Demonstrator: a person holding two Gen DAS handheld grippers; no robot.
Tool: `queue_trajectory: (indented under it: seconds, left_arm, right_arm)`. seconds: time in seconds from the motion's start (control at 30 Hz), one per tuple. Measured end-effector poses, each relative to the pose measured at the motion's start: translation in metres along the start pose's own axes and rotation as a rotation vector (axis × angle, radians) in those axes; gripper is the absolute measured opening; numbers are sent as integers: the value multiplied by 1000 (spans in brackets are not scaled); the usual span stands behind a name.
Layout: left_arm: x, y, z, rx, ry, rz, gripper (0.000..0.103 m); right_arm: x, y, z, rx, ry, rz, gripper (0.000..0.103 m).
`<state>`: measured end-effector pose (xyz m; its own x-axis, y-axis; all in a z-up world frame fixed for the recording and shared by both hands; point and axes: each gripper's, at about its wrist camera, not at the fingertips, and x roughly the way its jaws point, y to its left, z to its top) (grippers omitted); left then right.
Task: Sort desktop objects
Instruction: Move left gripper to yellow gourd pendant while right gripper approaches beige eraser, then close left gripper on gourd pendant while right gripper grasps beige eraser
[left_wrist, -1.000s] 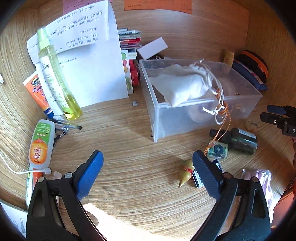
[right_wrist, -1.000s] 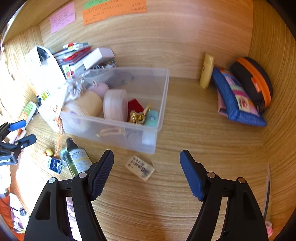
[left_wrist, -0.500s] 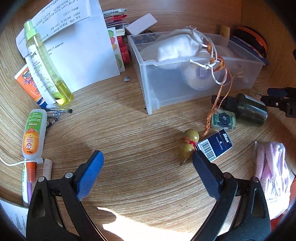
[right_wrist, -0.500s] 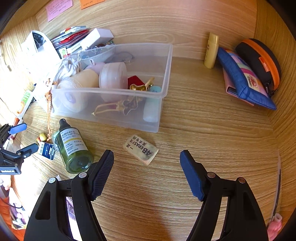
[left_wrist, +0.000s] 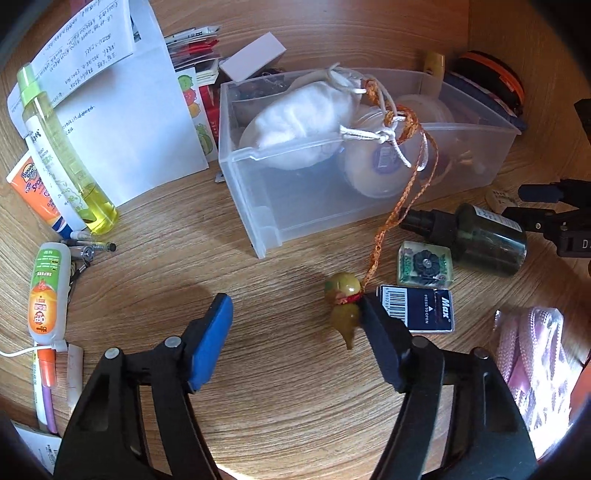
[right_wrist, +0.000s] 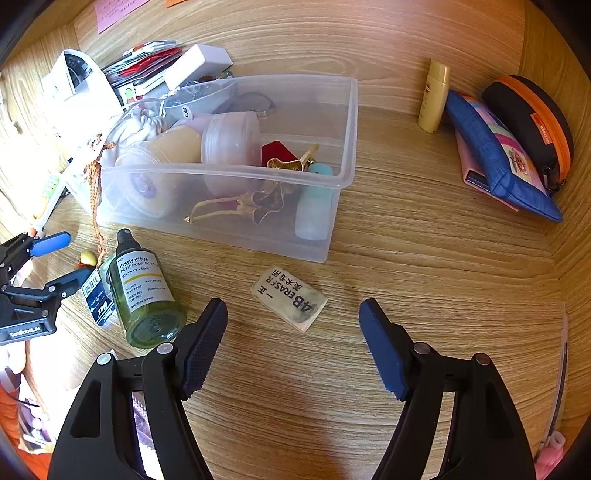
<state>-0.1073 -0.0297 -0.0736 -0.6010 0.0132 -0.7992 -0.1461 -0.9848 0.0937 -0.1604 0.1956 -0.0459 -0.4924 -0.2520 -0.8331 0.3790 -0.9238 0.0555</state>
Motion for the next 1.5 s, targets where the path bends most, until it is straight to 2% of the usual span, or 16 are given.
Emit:
queue_trajectory:
  seconds: [0.1, 0.23, 0.33, 0.47, 0.6, 0.73, 0.97, 1.23, 1.5]
  left_arm:
    - [1, -2, 2, 0, -4, -14, 60]
    - [5, 1, 6, -14, -3, -45, 56]
    - [8, 3, 10, -36, 4, -84, 48]
    - [9, -1, 13, -32, -4, -86, 39]
    - [11, -8, 15, -17, -14, -97, 24]
    - [13, -11, 18, -17, -22, -99, 17]
    - [5, -2, 13, -68, -38, -106, 16]
    - [-30, 6, 10, -91, -117, -111, 16]
    - [-63, 14, 23, -111, -207, -120, 16]
  right_arm:
    - [3, -1, 1, 10, 2, -3, 70]
    - [5, -4, 3, 35, -3, -3, 56]
    - [4, -3, 2, 30, -7, -1, 52]
    - [4, 4, 1, 7, -11, 2, 41]
    - [4, 9, 0, -5, -18, -11, 41]
    - [7, 15, 3, 18, -16, 4, 39]
    - [-1, 4, 2, 35, -34, 19, 27]
    - [-17, -10, 2, 40, -67, 17, 26]
    - [-36, -13, 1, 38, -111, 17, 25]
